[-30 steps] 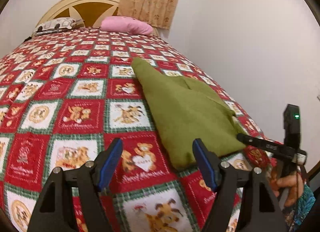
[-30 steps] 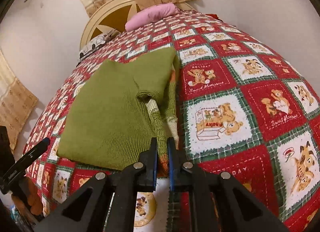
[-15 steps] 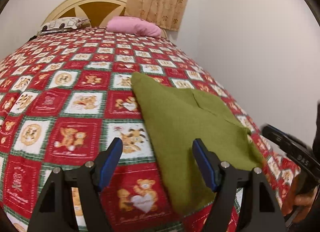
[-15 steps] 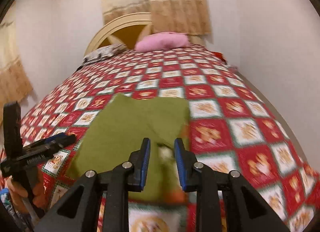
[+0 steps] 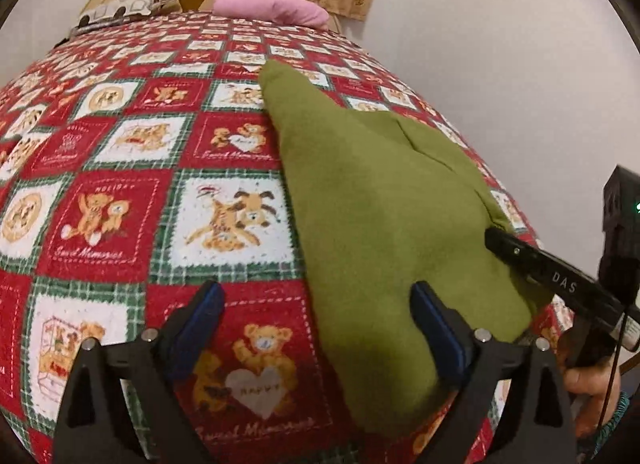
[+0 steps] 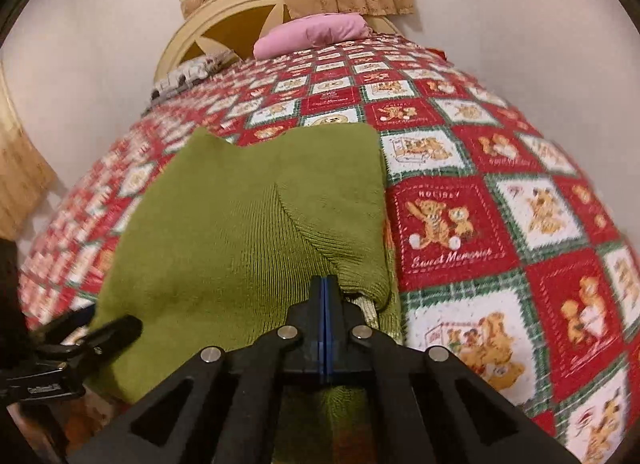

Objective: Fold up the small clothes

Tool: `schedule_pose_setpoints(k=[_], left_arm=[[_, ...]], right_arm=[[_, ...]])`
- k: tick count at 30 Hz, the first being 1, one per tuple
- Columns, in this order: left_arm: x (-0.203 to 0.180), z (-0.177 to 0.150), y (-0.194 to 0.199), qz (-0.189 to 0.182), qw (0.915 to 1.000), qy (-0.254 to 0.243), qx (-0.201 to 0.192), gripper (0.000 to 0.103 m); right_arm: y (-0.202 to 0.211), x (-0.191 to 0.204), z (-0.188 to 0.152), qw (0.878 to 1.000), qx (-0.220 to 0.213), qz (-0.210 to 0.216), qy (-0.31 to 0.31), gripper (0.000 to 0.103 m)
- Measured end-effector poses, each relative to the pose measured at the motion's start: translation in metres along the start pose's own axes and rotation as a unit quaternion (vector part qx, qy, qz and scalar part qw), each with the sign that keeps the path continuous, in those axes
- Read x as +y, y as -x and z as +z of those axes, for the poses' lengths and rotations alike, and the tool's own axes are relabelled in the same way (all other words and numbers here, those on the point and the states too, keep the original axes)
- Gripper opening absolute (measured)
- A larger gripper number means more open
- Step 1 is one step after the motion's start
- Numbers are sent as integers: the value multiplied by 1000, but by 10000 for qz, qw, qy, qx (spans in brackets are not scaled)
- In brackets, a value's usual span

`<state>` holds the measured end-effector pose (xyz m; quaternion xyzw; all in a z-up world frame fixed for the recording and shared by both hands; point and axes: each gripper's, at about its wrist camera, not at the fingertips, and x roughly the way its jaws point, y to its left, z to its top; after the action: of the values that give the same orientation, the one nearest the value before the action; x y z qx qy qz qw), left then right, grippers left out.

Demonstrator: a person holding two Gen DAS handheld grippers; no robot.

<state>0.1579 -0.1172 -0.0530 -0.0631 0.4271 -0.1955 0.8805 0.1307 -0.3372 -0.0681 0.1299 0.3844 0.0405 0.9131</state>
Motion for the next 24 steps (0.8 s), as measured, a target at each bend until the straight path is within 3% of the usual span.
schedule_pose_setpoints(k=[4, 8, 12, 15, 17, 18, 19, 24], left_arm=[[-1, -1, 22, 59, 9995, -202, -223, 96], [-3, 27, 43, 320, 9962, -181, -793, 96], [-11, 61, 30, 744, 9927, -27, -953, 96], [-18, 75, 0, 860, 9929, -27, -822, 96], [-25, 72, -26, 1073, 9925, -191, -553, 92], [-25, 68, -31, 1088, 9928, -234, -433, 91], [-25, 63, -37, 1057, 9935, -250, -342, 91], [-21, 57, -44, 973, 9948, -140, -248, 95]], right_arm=[[27, -7, -14, 9989, -73, 403, -230, 0], [58, 0, -4, 9987, -469, 183, -1, 0], [55, 16, 28, 9976, -610, 147, 293, 0], [21, 23, 43, 9980, -361, 31, 524, 0], [-2, 19, 42, 9980, -110, -252, 571, 0], [-18, 13, 37, 9965, 89, -596, 578, 0], [-23, 9, 33, 9962, 100, -657, 569, 0], [-20, -5, 28, 9987, -55, -387, 328, 0]])
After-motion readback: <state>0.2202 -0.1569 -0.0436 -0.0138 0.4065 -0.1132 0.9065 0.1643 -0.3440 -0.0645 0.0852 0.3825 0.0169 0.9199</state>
